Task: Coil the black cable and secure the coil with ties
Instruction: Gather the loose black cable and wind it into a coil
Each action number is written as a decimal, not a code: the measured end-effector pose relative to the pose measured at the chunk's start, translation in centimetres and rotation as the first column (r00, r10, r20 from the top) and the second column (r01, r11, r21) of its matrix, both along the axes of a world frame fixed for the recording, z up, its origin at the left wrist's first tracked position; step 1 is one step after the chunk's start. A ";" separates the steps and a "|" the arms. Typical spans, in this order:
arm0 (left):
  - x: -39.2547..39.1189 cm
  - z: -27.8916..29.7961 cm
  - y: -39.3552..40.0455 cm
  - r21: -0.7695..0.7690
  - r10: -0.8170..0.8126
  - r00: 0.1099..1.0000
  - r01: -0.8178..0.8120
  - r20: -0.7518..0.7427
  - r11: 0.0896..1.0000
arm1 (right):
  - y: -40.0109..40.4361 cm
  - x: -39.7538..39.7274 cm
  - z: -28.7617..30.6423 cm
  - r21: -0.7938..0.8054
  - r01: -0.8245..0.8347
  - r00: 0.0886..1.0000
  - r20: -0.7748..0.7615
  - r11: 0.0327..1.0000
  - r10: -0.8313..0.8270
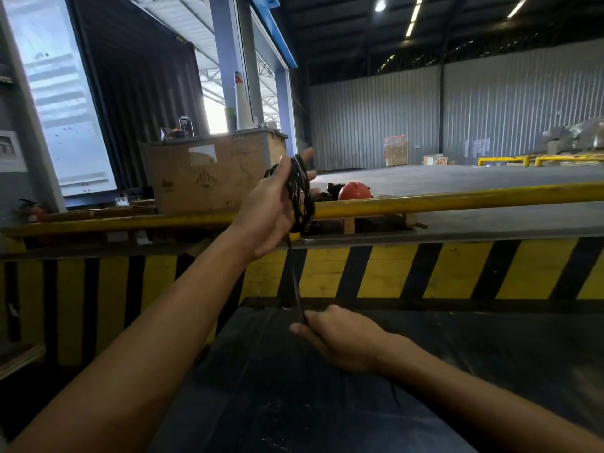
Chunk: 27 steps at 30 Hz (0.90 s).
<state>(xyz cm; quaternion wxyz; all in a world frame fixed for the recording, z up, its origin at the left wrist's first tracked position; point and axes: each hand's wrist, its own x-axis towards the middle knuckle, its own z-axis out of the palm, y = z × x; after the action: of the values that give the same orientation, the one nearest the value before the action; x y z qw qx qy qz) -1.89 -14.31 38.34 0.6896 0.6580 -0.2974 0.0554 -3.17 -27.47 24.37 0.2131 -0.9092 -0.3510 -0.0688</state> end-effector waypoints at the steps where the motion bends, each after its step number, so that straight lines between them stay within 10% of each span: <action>1: 0.3 -0.4 0.4 0.106 0.083 0.995 -0.088 0.054 0.990 | 0.0 -0.3 0.0 -0.052 -0.018 1.000 0.012 0.998 0.019; 7: 1.0 -3.7 3.8 0.747 0.258 0.939 -0.340 0.229 0.572 | -4.2 1.1 2.6 -0.086 0.097 0.991 0.104 0.992 -0.088; 11: 0.2 -6.7 3.8 0.924 0.185 0.983 -0.061 -0.011 0.378 | -6.9 2.4 5.8 -0.059 0.176 0.950 0.271 0.983 -0.154; 14: -1.4 -7.6 2.8 0.768 -0.009 0.915 0.345 -0.404 0.539 | -7.7 3.0 6.3 0.008 0.173 0.923 0.346 0.985 -0.165; 17: -2.4 -6.3 2.0 0.255 -0.334 0.730 0.567 -0.596 0.783 | -7.5 3.0 5.0 0.179 0.145 0.945 0.266 0.973 -0.190; 20: -2.2 -4.9 0.9 -0.100 -0.495 0.728 0.515 -0.474 0.852 | -5.2 2.2 2.1 0.179 0.169 0.976 0.103 0.969 -0.190; 27: -0.7 -5.8 -0.8 -0.048 -0.218 0.908 0.215 -0.357 0.975 | -0.5 -1.1 0.3 0.138 0.065 0.998 -0.005 0.988 -0.064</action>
<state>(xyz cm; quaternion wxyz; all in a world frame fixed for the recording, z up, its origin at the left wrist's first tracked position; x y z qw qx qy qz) -2.59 -15.15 32.57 0.7366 0.6174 -0.2368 -0.1417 -4.24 -27.99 24.71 0.2731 -0.9032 -0.3157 -0.0996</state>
